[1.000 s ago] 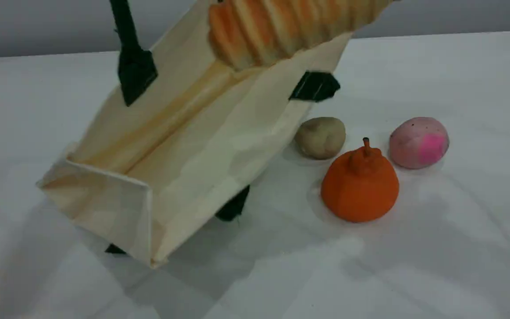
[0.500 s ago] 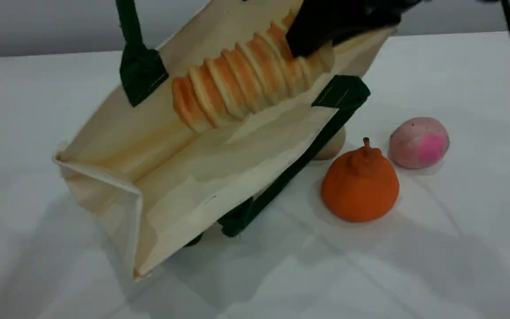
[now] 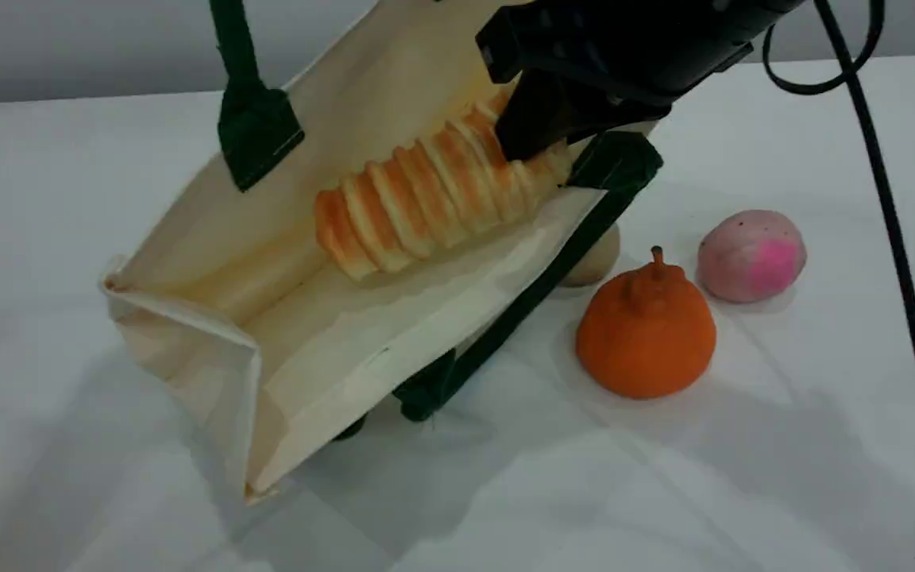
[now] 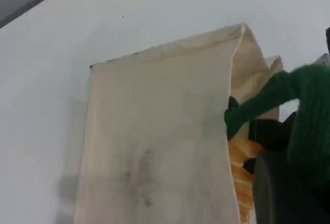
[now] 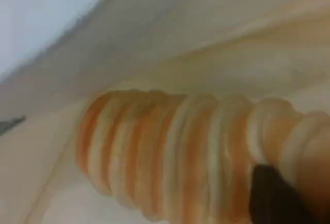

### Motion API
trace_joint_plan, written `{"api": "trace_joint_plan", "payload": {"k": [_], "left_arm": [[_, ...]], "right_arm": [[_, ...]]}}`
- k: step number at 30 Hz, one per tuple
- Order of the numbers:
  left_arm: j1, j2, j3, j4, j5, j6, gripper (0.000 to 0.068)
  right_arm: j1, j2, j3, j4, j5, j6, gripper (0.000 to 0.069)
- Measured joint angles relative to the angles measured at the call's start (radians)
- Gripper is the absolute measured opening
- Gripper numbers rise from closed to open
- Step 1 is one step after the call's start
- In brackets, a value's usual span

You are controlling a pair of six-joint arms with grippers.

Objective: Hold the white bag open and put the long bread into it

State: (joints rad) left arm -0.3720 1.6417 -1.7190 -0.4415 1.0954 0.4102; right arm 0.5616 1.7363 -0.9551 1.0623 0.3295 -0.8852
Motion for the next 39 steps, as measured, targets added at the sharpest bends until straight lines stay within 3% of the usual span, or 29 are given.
{"api": "trace_joint_plan", "payload": {"k": [5,8,15,18,29,39], "left_arm": [[0.0,0.0,0.0,0.0,0.004,0.0,0.0077],[0.0,0.0,0.0,0.0,0.004,0.0,0.0077],[0.0,0.0,0.0,0.0,0.014,0.001,0.0077],[0.0,0.0,0.0,0.0,0.014,0.002,0.0077],[0.0,0.0,0.0,0.027,0.015,0.001,0.0077],[0.0,0.002,0.001,0.087,0.012,-0.03,0.0077]], "right_arm": [[0.0,0.0,0.0,0.137,0.001,-0.15,0.0066],[0.0,0.0,0.0,0.227,0.033,-0.249,0.0106],[0.0,0.0,0.0,0.471,0.119,-0.506,0.0409],[0.0,-0.001,0.0,0.536,0.132,-0.565,0.0489],[-0.004,-0.077,0.001,0.37,0.117,-0.492,0.051],[-0.08,-0.255,0.001,0.042,0.09,-0.194,0.051]]}}
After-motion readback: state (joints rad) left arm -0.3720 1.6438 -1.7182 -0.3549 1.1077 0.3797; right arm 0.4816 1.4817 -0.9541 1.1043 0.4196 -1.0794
